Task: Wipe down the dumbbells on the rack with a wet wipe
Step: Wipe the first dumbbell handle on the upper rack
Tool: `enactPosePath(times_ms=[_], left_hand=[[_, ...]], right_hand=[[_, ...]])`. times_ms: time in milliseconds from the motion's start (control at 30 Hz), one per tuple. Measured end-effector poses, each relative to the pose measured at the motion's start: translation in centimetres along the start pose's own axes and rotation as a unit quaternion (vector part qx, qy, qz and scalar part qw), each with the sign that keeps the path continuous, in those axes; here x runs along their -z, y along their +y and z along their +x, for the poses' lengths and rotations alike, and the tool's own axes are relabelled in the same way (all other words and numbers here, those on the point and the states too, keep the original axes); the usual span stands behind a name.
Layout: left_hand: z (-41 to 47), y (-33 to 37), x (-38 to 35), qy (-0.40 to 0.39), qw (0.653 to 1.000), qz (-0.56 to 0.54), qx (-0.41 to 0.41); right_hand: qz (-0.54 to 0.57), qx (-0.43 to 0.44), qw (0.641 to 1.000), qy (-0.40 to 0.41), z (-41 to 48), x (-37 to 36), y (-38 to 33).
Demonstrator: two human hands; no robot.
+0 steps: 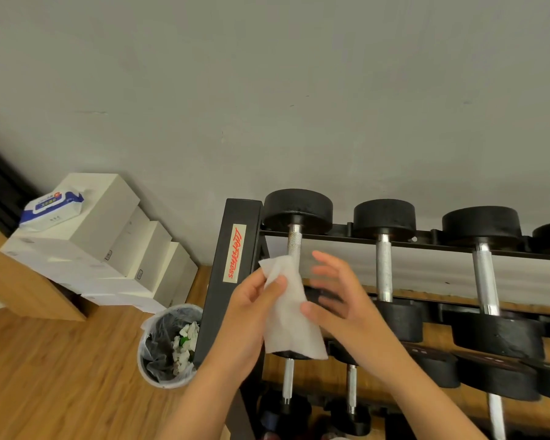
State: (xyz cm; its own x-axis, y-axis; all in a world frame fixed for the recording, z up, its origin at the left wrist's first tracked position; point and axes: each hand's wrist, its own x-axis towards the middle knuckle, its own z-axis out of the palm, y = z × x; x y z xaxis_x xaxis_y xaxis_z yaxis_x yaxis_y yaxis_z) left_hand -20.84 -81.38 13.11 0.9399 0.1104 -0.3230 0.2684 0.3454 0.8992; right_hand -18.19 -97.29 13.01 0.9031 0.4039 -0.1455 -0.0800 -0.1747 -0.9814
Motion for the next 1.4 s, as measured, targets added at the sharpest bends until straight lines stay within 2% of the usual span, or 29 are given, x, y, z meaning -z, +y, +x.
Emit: enactPosePath(times_ms=[33, 100, 167, 233, 367, 433, 533, 600, 667, 733, 833, 900, 1033, 1233, 1333, 1400], left_hand=[[-0.1, 0.2, -0.1, -0.003, 1.000, 0.001, -0.002], [-0.1, 0.3, 0.0, 0.008, 0.998, 0.049, -0.031], [-0.1, 0.3, 0.5, 0.052, 0.986, 0.135, -0.078], [0.0, 0.1, 1.2, 0.072, 0.975, 0.181, -0.109], [-0.2, -0.2, 1.9, -0.023, 0.980, 0.175, -0.095], [-0.3, -0.6, 2.1, -0.027, 0.963, 0.251, -0.096], [-0.3, -1.2, 2.0, 0.018, 0.927, 0.354, -0.122], [-0.2, -1.0, 1.8, 0.031, 0.914, 0.379, -0.145], [0.1, -0.9, 1.9, 0.028, 0.909, 0.388, -0.150], [0.5, -0.9, 2.3, 0.020, 0.909, 0.389, -0.145], [1.1, -0.8, 2.2, -0.010, 0.946, 0.302, -0.115], [1.5, -0.8, 1.7, -0.012, 0.957, 0.269, -0.103], [2.6, -1.3, 0.8, 0.035, 0.940, 0.310, -0.137], [5.2, -2.9, 1.4, 0.097, 0.944, 0.293, -0.120], [7.8, -3.3, 2.3, 0.112, 0.930, 0.329, -0.115], [10.2, -2.9, 2.7, 0.101, 0.921, 0.358, -0.120]], right_hand=[[0.065, -0.047, 0.996, -0.033, 0.1, -0.2, -0.1], [0.180, -0.120, 0.975, -0.046, 0.2, -0.3, 0.0], [0.207, -0.124, 0.970, -0.025, 0.1, -0.3, 0.0], [0.167, -0.087, 0.982, 0.006, 0.1, -0.3, 0.1], [0.059, -0.041, 0.997, 0.028, 0.1, -0.2, 0.7], [-0.023, -0.033, 0.998, 0.038, 0.1, -0.6, 0.8], [-0.152, -0.002, 0.986, 0.075, 0.0, -0.9, 0.8], [-0.253, 0.027, 0.963, 0.092, -0.2, -0.8, 0.8], [-0.300, 0.051, 0.947, 0.100, -0.1, -0.4, 0.9], [-0.260, 0.052, 0.959, 0.096, 0.2, 0.0, 1.2], [-0.061, 0.009, 0.996, 0.067, 0.8, 0.2, 1.1], [0.062, -0.029, 0.997, 0.038, 1.3, -0.2, 1.1], [0.139, -0.086, 0.985, 0.055, 2.4, -1.2, 1.6], [0.176, -0.184, 0.950, 0.179, 6.1, 0.9, 1.2], [0.126, -0.118, 0.954, 0.246, 9.5, 2.8, -0.1], [0.010, -0.030, 0.954, 0.297, 12.1, 3.5, -1.1]])
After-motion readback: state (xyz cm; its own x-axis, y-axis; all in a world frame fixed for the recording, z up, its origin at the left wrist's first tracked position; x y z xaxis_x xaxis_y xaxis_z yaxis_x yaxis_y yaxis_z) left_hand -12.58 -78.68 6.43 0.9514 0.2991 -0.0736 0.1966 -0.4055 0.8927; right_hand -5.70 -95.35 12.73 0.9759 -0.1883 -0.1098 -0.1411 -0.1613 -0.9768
